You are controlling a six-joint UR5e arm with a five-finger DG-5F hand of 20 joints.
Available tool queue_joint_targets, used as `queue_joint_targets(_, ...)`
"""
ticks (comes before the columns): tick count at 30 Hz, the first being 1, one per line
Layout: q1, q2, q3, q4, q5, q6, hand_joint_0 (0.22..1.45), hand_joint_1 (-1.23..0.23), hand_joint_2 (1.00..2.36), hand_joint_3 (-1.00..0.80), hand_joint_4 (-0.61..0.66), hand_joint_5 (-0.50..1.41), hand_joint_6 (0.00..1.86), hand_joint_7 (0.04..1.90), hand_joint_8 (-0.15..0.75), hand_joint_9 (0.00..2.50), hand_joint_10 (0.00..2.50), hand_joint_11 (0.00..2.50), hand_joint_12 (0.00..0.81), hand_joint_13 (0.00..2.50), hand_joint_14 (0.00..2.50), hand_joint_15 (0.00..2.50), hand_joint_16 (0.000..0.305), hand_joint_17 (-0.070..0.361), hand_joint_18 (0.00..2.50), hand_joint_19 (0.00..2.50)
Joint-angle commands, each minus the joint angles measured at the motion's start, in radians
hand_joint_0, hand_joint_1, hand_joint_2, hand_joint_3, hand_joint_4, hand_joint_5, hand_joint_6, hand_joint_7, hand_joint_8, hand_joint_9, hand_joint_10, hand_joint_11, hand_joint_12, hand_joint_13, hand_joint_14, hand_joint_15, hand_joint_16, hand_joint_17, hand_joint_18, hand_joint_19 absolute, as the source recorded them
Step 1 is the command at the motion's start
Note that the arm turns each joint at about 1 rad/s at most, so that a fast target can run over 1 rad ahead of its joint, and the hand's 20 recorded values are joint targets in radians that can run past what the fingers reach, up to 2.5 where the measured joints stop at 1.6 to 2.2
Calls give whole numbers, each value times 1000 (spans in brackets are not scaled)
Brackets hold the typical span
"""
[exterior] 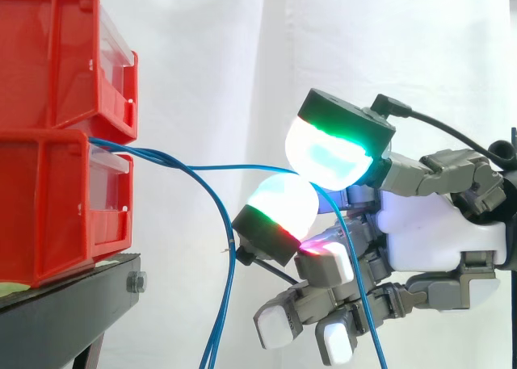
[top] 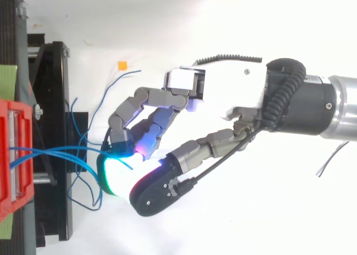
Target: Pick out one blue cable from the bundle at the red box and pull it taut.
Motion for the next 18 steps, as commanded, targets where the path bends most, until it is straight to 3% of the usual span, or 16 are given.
queue_joint_targets(1,-1,0,0,0,0,0,658,-705,1000,-500,-72,-141,981,1004,231,1113,25,924,290,740,18,440,41,91,806,616)
queue_joint_targets(6,-1,0,0,0,0,0,638,-694,1000,-500,-61,-138,981,1009,230,1127,28,934,290,745,18,445,41,91,808,616)
queue_joint_targets(9,-1,0,0,0,0,-2,592,-681,1000,-500,11,-140,978,910,229,1120,28,930,294,740,19,448,41,93,809,621)
queue_joint_targets(14,-1,0,0,2,0,-2,486,-524,1000,-500,91,-153,939,773,244,1064,26,880,328,731,18,449,48,108,792,626)
queue_joint_targets(18,1,0,0,2,0,-2,495,-416,1000,-500,81,-157,927,769,242,1061,24,857,325,722,17,452,48,107,783,637)
